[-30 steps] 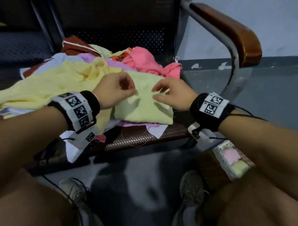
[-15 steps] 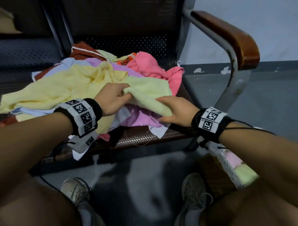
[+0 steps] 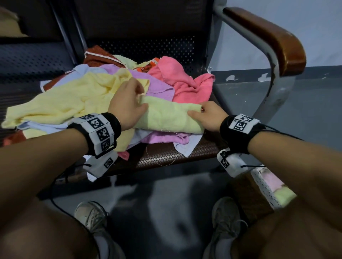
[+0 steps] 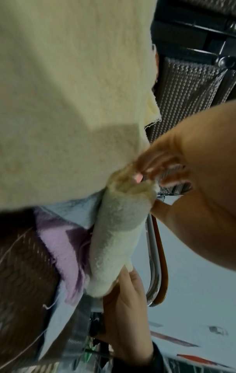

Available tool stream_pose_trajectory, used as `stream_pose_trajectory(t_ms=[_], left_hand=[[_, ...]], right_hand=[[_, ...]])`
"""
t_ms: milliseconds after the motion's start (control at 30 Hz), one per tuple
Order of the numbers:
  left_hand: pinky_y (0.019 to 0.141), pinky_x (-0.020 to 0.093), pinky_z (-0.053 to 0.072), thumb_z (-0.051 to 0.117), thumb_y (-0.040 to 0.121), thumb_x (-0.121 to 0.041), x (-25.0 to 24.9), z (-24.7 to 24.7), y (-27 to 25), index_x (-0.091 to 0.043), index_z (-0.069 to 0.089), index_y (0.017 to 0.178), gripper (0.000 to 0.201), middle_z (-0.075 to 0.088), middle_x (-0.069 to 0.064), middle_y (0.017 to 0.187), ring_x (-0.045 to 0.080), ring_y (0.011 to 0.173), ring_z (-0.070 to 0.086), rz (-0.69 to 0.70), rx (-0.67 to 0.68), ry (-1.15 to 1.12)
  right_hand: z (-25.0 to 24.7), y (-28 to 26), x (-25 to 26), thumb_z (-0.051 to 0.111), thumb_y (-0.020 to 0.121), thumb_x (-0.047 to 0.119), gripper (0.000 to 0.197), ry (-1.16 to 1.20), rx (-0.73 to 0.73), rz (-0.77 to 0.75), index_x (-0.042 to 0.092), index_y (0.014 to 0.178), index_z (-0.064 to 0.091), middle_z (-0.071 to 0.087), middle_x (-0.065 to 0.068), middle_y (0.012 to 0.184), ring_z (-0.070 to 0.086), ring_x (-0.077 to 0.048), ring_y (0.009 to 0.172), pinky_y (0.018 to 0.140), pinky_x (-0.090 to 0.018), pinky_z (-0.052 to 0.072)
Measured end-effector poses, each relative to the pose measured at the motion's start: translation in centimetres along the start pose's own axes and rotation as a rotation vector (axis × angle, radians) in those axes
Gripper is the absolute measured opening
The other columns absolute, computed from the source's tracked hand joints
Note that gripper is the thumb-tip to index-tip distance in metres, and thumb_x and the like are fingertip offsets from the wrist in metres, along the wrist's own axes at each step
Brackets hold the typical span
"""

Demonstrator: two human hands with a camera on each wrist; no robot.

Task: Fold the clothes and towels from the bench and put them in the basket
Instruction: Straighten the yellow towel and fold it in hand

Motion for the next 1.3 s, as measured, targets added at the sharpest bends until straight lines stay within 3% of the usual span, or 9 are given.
stream_pose_trajectory(t_ms=[100,233,333,500,700,833,933,1133,1300], left_hand=[[0.091,0.040,0.043,0.067,0.079,-0.029,-3.4,1.1,-1.0,-0.018,0.062,0.110,0.034,0.061,0.003,0.110,0.025,0.107,0.052,0.295,0.118,0.037],[0.101,0.044,0.043,0.077,0.075,-0.033,-2.5,4.8,-2.6,-0.020,0.050,0.137,0.068,0.054,0.004,0.136,0.027,0.122,0.049,0.357,0.361,0.313],[0.096,0.043,0.046,0.069,0.082,-0.011,-1.8,3.4,-1.6,-0.018,0.051,0.135,0.056,0.057,0.007,0.132,0.030,0.119,0.053,0.274,0.252,0.221],[0.078,0.034,0.044,0.064,0.088,-0.013,-4.1,-0.1,-0.6,-0.015,0.054,0.124,0.038,0.068,0.006,0.110,0.028,0.098,0.062,0.232,0.094,0.004],[0.085,0.019,0.047,0.072,0.086,-0.026,-11.0,-4.3,0.4,-0.023,0.054,0.122,0.041,0.063,-0.014,0.104,-0.003,0.098,0.059,0.286,-0.071,-0.332],[0.092,0.025,0.053,0.082,0.073,-0.046,-14.0,-1.6,1.7,-0.024,0.050,0.133,0.072,0.063,-0.002,0.121,0.008,0.110,0.063,0.029,0.002,-0.715],[0.091,0.037,0.057,0.081,0.079,-0.028,-19.8,5.0,0.5,-0.012,0.057,0.128,0.057,0.071,0.006,0.119,0.020,0.109,0.069,0.015,0.278,-1.063],[0.097,0.036,0.054,0.071,0.089,-0.010,-31.7,19.1,-3.9,-0.007,0.065,0.123,0.035,0.073,0.004,0.118,0.019,0.108,0.070,0.008,0.619,-1.074],[0.082,0.025,0.056,0.061,0.097,-0.020,-40.3,32.3,-9.0,-0.014,0.066,0.117,0.021,0.072,0.001,0.114,0.010,0.096,0.072,-0.045,0.971,-0.842]], right_hand=[[0.2,0.9,-0.8,0.063,0.095,0.040,0.040,0.018,0.015,0.055,0.004,0.109,0.071,0.072,-0.014,0.108,0.068,-0.029,0.100,0.092,-0.044,0.054],[0.1,2.0,-1.2,0.065,0.092,0.048,0.042,-0.112,-0.037,0.085,0.007,0.100,0.068,0.071,-0.011,0.102,0.067,-0.031,0.097,0.082,-0.038,0.053],[-1.1,2.1,-0.1,0.067,0.087,0.045,0.040,-0.314,-0.110,0.091,0.013,0.109,0.060,0.066,-0.010,0.105,0.064,-0.032,0.096,0.074,-0.032,0.046],[-0.7,-0.2,7.5,0.062,0.083,0.036,0.054,-0.101,-0.082,-0.329,0.016,0.133,0.054,0.062,-0.005,0.127,0.060,-0.021,0.114,0.100,-0.036,0.048],[-3.2,-3.3,9.5,0.070,0.085,0.014,0.042,0.206,0.047,-0.360,0.017,0.126,0.058,0.071,0.001,0.107,0.068,-0.015,0.099,0.086,-0.031,0.056],[-8.6,-6.0,5.5,0.065,0.081,0.015,0.031,0.442,-0.027,-0.216,0.019,0.112,0.067,0.076,0.001,0.103,0.072,-0.017,0.097,0.083,-0.035,0.057],[-12.9,-9.1,1.1,0.060,0.074,0.014,0.047,0.587,-0.088,-0.129,0.007,0.120,0.066,0.072,-0.015,0.117,0.069,-0.031,0.107,0.089,-0.045,0.056],[-18.7,-17.4,-14.2,0.052,0.091,0.011,0.043,0.832,-0.294,0.150,-0.003,0.132,0.058,0.060,-0.027,0.133,0.060,-0.043,0.118,0.107,-0.061,0.041],[-16.3,-26.5,-28.5,0.045,0.100,0.031,0.041,1.154,-0.550,0.463,0.011,0.130,0.064,0.071,-0.013,0.123,0.068,-0.031,0.115,0.100,-0.045,0.053]])
Point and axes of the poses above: each hand's wrist, its own y-axis towards the middle knuckle, its own z-axis out of the palm, x = y × z, the point moved 10 cm from there along y, towards the middle knuckle
